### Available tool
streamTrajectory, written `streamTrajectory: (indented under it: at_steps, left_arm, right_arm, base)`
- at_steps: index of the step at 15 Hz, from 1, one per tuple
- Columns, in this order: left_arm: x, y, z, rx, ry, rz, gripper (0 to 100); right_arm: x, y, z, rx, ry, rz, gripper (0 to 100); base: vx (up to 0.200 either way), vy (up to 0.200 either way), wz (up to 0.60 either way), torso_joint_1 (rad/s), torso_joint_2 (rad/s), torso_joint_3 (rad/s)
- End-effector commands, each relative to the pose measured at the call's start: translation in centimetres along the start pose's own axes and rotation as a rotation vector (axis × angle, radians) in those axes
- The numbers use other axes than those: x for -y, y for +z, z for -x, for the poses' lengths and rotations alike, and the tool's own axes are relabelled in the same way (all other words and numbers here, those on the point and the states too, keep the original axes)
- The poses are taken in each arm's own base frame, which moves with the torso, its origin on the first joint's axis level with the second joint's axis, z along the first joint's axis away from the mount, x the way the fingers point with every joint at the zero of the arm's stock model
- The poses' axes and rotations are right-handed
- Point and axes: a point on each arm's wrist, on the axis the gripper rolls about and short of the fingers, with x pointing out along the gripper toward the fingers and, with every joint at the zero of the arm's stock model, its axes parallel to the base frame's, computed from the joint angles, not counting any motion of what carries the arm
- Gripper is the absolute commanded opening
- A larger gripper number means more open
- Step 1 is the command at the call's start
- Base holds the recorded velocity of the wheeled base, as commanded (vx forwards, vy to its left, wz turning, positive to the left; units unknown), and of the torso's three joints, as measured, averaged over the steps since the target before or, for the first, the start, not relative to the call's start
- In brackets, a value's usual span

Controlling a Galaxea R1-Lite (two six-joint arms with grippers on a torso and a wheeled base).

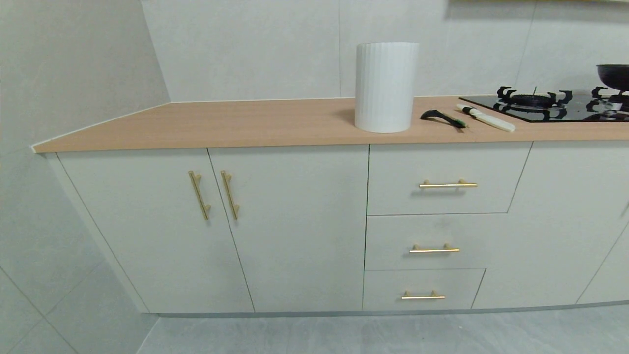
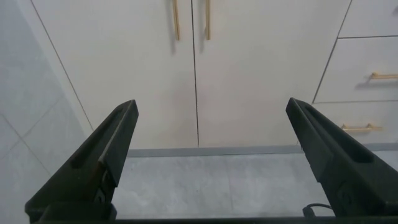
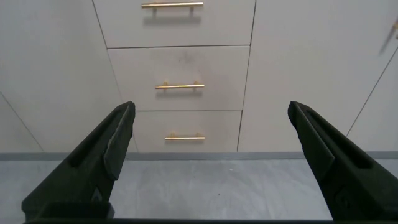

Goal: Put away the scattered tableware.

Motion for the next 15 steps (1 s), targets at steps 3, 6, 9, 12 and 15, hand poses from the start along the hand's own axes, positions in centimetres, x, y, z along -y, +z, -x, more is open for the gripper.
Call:
streamTrajectory:
  at_steps: [3, 6, 9, 12, 15]
  left_arm:
    - [0.00, 0.01, 0.00, 0.000, 0.000, 0.000, 100]
    - [0.00, -0.01, 0.00, -0.001, 0.002, 0.003, 100]
    - [0.00, -0.01, 0.00, -0.001, 0.002, 0.003, 100]
    - [0.00, -0.01, 0.00, -0.001, 0.002, 0.003, 100]
    - [0.00, -0.01, 0.00, -0.001, 0.002, 0.003, 100]
  right_arm:
    - [0.00, 0.00, 0.00, -0.001, 0.000, 0.000, 100]
    - [0.01, 0.00, 0.00, -0.001, -0.003, 0.002, 100]
    - [0.01, 0.00, 0.00, -0.001, -0.004, 0.003, 100]
    - [0.01, 0.00, 0.00, -0.001, -0.004, 0.003, 100]
    - [0.01, 0.00, 0.00, -0.001, -0.003, 0.005, 100]
  base:
    - [0.200, 0.000, 0.00, 0.001, 0.00, 0.002]
    - [0.067, 0.000, 0.00, -0.001, 0.00, 0.002]
    - [0.000, 0.000, 0.00, 0.000, 0.00, 0.000]
    - [0.000, 0.000, 0.00, 0.000, 0.00, 0.000]
    - [0.000, 0.000, 0.00, 0.000, 0.00, 0.000]
